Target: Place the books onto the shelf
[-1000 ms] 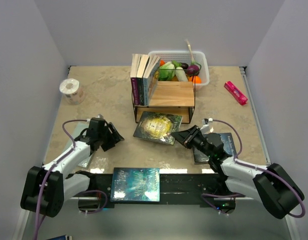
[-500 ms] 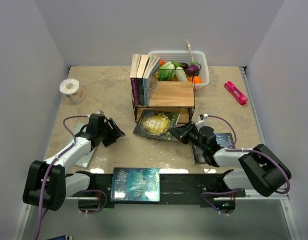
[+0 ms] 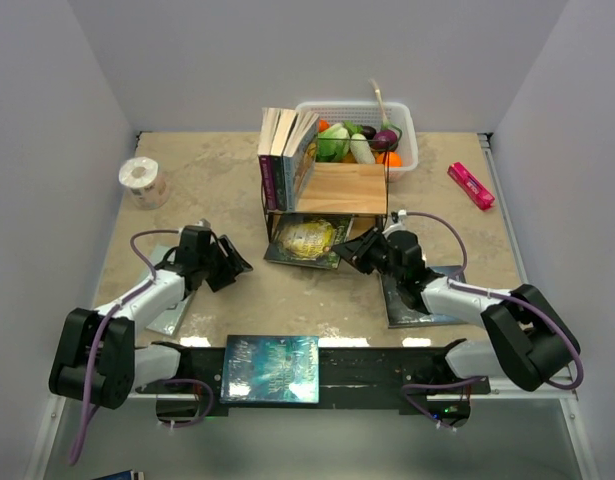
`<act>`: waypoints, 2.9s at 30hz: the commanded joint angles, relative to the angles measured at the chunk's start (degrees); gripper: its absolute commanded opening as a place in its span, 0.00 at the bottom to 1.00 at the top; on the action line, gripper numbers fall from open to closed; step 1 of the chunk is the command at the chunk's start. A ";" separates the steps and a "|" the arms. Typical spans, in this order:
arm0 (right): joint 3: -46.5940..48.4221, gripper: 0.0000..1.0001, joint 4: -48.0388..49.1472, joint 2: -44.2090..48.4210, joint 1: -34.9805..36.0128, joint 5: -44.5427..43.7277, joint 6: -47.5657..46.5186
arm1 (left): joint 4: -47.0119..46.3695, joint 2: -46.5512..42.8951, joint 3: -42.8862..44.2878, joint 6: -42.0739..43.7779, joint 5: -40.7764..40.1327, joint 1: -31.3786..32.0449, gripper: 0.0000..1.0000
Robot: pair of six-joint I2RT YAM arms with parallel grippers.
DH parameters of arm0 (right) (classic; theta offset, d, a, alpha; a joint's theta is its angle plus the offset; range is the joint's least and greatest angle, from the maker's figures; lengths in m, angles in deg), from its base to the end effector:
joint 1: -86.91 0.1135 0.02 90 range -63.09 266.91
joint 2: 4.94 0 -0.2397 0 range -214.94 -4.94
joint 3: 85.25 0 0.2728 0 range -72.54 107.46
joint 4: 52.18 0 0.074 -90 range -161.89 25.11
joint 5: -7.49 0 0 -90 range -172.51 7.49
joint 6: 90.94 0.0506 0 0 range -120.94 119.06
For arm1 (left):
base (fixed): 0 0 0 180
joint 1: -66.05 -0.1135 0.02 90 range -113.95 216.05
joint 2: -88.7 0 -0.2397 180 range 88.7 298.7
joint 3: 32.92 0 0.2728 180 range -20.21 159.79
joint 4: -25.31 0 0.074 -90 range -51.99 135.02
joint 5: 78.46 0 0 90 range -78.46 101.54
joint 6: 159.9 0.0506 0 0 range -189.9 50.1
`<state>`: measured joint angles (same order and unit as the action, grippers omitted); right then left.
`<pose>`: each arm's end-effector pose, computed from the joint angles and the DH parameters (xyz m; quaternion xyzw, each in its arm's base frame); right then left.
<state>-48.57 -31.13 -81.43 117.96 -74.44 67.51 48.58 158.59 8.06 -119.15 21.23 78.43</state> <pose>0.2457 0.1562 0.1320 0.2212 0.7812 0.4804 0.3317 0.2447 -0.0624 0.1088 -0.2721 0.9029 -0.2340 0.2364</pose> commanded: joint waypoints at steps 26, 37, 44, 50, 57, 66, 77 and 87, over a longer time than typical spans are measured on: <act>14.78 0.48 -33.58 2.31 0.24 -7.99 -19.47 | -6.44 6.05 1.87 0.04 2.09 -0.52 0.64; 8.65 0.32 -39.74 11.52 3.49 -5.53 -32.41 | -6.70 9.03 4.42 0.03 1.64 -0.60 0.64; 5.13 0.17 -37.45 10.67 14.55 -9.12 -33.20 | -6.44 10.00 4.77 0.04 1.29 -1.48 0.64; 4.25 0.12 -34.02 8.38 16.68 -10.27 -31.27 | -6.00 9.57 4.60 0.12 1.12 -1.57 0.64; 6.00 0.03 -30.52 0.22 17.91 -15.09 -29.60 | -5.12 7.81 3.37 0.65 1.12 -1.66 0.64; 9.16 0.00 -27.78 -5.42 17.91 -20.11 -28.28 | -4.24 6.58 2.67 1.27 1.29 -1.75 0.64; 14.79 0.00 -27.26 -9.82 17.91 -23.81 -26.61 | -4.77 7.10 2.32 1.62 1.82 -1.75 0.64; 20.50 0.00 -26.29 -14.74 17.91 -23.10 -25.29 | -5.56 7.19 1.61 1.79 2.43 -1.75 0.64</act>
<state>-31.72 -60.07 -94.89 135.75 -95.05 41.19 43.16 166.31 10.81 -118.69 23.33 77.27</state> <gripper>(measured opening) 0.007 0.637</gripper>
